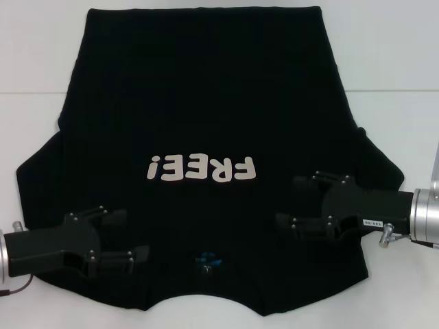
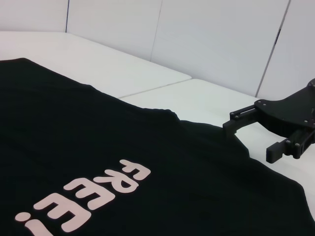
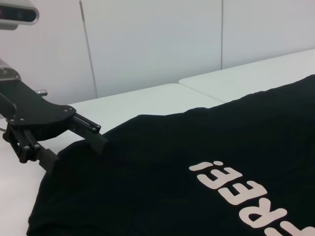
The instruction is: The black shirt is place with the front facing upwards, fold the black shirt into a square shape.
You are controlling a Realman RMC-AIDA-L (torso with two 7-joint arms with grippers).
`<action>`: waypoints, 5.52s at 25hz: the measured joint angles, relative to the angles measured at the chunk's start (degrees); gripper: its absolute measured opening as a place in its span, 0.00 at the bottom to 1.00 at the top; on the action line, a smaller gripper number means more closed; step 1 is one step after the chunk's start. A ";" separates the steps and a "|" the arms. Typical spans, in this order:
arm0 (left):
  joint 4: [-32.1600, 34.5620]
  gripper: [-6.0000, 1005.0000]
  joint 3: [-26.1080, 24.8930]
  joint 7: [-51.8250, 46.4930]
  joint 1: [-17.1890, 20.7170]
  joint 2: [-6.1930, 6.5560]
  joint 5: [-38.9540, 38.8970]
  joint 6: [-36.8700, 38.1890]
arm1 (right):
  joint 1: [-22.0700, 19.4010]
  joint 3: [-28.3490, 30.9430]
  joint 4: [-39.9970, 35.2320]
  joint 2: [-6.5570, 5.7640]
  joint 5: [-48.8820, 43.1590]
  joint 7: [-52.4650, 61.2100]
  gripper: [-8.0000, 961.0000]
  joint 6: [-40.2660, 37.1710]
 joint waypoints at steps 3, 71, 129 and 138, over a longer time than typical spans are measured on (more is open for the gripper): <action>0.00 0.93 0.00 0.06 0.00 -0.04 0.00 0.00 | -0.01 0.00 0.02 0.00 -0.01 0.00 0.93 0.00; -0.09 0.93 -3.47 -17.85 -1.32 1.55 -0.40 0.86 | -0.09 0.00 0.57 -0.08 -0.09 0.33 0.93 -0.61; -6.58 0.93 -5.28 -57.12 -4.34 7.39 1.66 -32.50 | -0.26 0.00 1.19 -0.09 -0.27 1.23 0.93 -2.28; -6.76 0.93 -5.27 -57.12 -4.33 7.06 2.11 -32.56 | -0.26 0.00 1.19 -0.09 -0.27 1.23 0.93 -2.37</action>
